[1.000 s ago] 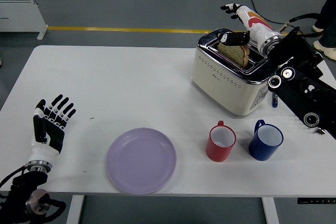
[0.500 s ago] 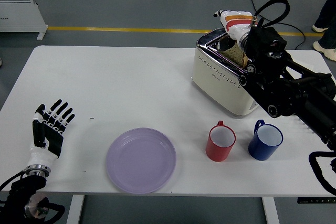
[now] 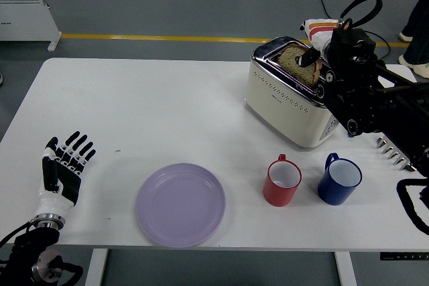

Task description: Push plate across desktop,pick up the break from the machine,place the break in the plate

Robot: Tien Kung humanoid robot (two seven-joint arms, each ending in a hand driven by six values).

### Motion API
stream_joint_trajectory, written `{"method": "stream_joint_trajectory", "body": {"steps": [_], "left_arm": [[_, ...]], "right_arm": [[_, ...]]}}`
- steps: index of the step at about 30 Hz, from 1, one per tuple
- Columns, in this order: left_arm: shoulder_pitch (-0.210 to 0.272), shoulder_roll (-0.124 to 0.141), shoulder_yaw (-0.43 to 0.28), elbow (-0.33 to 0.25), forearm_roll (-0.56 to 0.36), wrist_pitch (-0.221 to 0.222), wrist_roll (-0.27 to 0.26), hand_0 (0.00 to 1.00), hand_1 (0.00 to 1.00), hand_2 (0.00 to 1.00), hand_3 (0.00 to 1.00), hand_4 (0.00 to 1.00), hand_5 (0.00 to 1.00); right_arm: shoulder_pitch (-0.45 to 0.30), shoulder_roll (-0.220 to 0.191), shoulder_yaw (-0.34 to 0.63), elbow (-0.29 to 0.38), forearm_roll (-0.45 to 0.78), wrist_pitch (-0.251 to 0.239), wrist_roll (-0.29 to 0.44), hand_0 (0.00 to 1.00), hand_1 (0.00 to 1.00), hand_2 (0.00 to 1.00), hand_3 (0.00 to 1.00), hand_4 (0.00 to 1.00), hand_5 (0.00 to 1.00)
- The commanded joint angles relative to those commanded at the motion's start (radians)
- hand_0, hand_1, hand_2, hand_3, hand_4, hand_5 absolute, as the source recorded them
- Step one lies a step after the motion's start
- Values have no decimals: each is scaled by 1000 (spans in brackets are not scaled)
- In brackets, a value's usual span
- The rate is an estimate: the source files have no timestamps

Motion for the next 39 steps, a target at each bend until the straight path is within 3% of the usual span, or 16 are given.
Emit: {"method": "stream_joint_trajectory", "body": {"steps": [11, 12, 17, 18, 29, 30, 31, 35, 36, 39], "left_arm": [[-1, 0, -3, 14, 3, 5, 0, 789, 777, 790, 731, 565, 998], [-1, 0, -4, 15, 3, 5, 0, 789, 775, 789, 731, 564, 998], [-3, 0, -8, 17, 4, 6, 0, 789, 775, 789, 731, 564, 998], [-3, 0, -8, 17, 4, 6, 0, 789, 777, 789, 731, 561, 998], [-7, 0, -12, 24, 4, 7, -1, 790, 775, 789, 730, 561, 998], [-7, 0, -12, 24, 4, 7, -2, 788, 771, 785, 729, 561, 998], [-7, 0, -13, 24, 4, 8, -2, 788, 771, 785, 729, 561, 998], [-8, 0, -14, 23, 4, 8, -3, 788, 771, 785, 729, 561, 998], [-9, 0, -15, 23, 4, 8, -3, 788, 770, 786, 729, 560, 998], [-11, 0, -14, 23, 4, 8, -2, 788, 770, 786, 729, 560, 998]], "right_arm": [[-5, 0, -56, 21, 110, -11, 29, 641, 666, 647, 765, 725, 233], [-4, 0, -64, 19, 117, -17, 33, 466, 551, 540, 671, 673, 193], [-2, 0, -91, 2, 140, -48, 50, 466, 551, 540, 671, 673, 193], [-1, 0, -94, 0, 144, -50, 50, 366, 459, 477, 565, 549, 89], [8, 0, -128, -28, 199, -79, 61, 313, 413, 456, 520, 497, 51], [9, 0, -127, -28, 199, -78, 60, 244, 354, 406, 467, 446, 49], [9, 0, -123, -26, 195, -83, 59, 244, 354, 406, 467, 446, 49], [8, 0, -97, 7, 163, -105, 52, 244, 354, 406, 467, 446, 49], [7, 0, -88, 26, 149, -108, 49, 198, 317, 378, 452, 416, 61], [7, 0, -47, 89, 76, -116, 34, 198, 317, 378, 452, 416, 61]]}}
